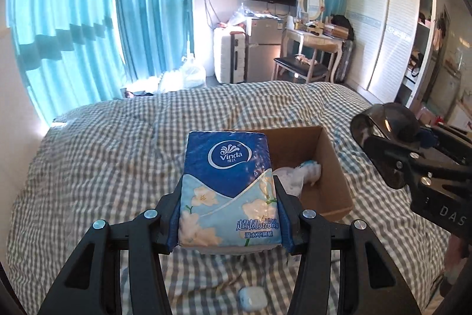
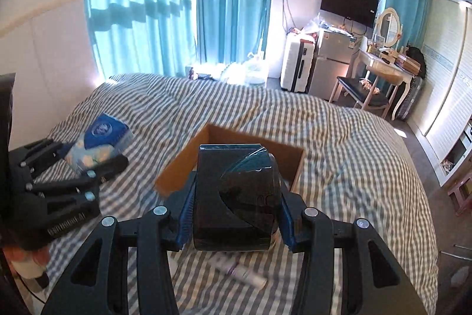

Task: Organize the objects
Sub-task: 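Lower the tissue pack and black cup into the box and release both, then withdraw both tools from the box toward the earbud case and toothpaste tube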

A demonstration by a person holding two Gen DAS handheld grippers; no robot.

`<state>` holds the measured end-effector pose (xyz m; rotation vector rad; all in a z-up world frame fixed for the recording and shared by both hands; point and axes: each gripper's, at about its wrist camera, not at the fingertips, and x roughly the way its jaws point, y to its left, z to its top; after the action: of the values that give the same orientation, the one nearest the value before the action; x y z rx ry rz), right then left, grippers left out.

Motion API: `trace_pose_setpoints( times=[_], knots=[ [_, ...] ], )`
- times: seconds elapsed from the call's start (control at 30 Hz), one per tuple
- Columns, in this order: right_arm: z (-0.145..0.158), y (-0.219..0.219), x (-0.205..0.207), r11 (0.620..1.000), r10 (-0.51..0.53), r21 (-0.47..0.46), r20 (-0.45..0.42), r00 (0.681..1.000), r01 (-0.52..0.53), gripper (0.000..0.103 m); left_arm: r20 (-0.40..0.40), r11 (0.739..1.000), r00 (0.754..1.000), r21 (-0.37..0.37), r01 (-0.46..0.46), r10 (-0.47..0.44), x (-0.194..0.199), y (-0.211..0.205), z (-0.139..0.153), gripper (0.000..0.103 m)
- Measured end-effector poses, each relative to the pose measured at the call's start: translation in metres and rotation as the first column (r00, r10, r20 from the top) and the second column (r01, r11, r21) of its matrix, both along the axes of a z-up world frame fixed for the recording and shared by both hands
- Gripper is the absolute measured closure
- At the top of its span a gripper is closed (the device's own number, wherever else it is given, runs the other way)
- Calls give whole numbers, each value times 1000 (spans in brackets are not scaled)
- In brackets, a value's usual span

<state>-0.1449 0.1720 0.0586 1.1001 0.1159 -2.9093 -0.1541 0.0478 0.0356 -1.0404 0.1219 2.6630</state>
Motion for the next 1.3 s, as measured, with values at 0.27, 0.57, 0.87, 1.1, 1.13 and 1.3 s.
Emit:
trace_pose_setpoints(
  times=[0.27, 0.57, 0.87, 1.1, 1.13, 1.3],
  knots=[
    [-29, 34, -97, 999, -49, -10, 67, 997, 50, 56, 63, 999, 997, -4, 36, -35, -89, 30, -44, 50],
    [-110, 70, -170, 991, -80, -87, 217, 973, 101, 56, 147, 993, 983, -30, 117, -112, -149, 62, -112, 50],
    [-125, 72, -171, 990, -25, -132, 205, 978, 53, 55, 163, 986, 974, -34, 165, -157, -147, 70, -130, 46],
    [-94, 71, -143, 990, -45, -122, 150, 988, 63, 43, 114, 989, 983, -25, 149, -145, -131, 69, -98, 18],
    [-86, 71, -137, 991, -48, -118, 140, 989, 65, 43, 106, 990, 985, -24, 141, -137, -126, 68, -90, 16],
    [-36, 65, -96, 994, -59, -93, 63, 996, 64, 35, 14, 995, 995, -28, 100, -99, -92, 52, -40, 5]
  ],
)
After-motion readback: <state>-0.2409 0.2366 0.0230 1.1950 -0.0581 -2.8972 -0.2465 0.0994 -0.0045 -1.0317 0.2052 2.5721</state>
